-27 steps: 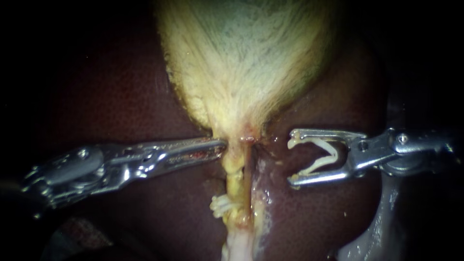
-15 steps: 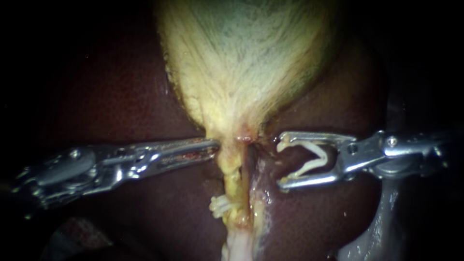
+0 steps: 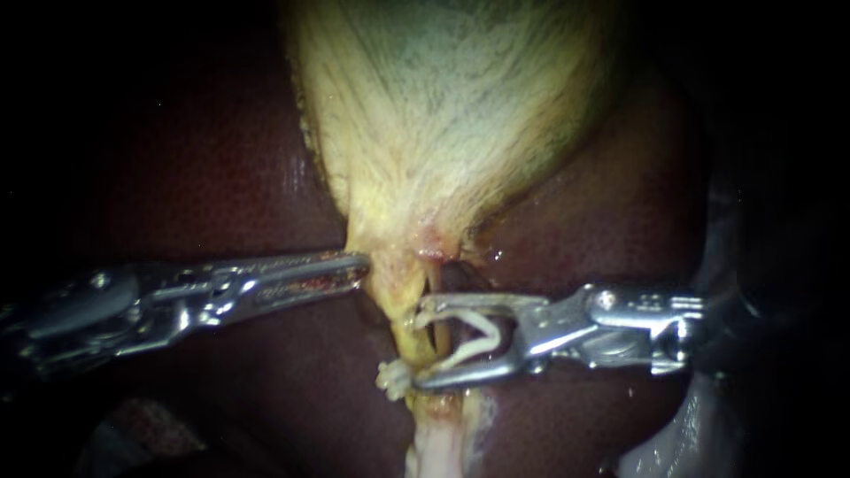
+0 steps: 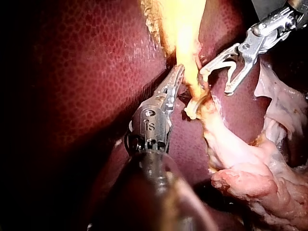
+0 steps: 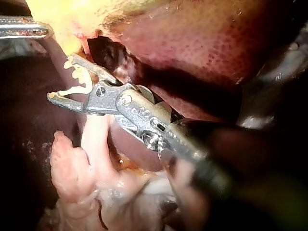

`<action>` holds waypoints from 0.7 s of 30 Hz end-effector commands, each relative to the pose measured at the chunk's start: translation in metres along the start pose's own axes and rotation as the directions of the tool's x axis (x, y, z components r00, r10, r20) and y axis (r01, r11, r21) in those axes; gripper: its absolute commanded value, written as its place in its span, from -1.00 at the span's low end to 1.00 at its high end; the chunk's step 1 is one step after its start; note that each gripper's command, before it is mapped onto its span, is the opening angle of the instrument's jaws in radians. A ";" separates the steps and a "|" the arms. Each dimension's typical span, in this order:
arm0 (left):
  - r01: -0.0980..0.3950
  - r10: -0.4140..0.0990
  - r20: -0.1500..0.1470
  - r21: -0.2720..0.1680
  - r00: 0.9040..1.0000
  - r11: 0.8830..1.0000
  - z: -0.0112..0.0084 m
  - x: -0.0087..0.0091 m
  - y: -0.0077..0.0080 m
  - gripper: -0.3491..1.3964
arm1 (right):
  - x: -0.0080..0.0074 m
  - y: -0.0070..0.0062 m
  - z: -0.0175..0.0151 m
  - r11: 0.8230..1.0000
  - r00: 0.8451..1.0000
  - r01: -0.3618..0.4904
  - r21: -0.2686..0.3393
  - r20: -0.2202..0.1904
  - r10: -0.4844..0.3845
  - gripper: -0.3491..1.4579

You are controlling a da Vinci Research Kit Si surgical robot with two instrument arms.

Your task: Clipping third clip left tube

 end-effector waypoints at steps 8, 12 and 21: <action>0.003 -0.003 -0.001 -0.001 1.000 1.000 -0.0008 -0.0006 -0.0008 -1.00 | -0.0022 0.0030 -0.0002 1.000 1.000 0.005 -0.008 0.001 -0.005 -0.02; 0.004 -0.004 -0.005 0.000 1.000 1.000 -0.0011 -0.0008 -0.0007 -1.00 | -0.0025 0.0035 -0.0001 1.000 1.000 0.006 -0.012 -0.002 -0.006 -0.02; 0.005 -0.005 -0.001 -0.002 1.000 1.000 -0.0010 -0.0010 -0.0012 -1.00 | -0.0038 0.0034 0.0025 1.000 1.000 0.020 -0.018 0.001 -0.020 -0.02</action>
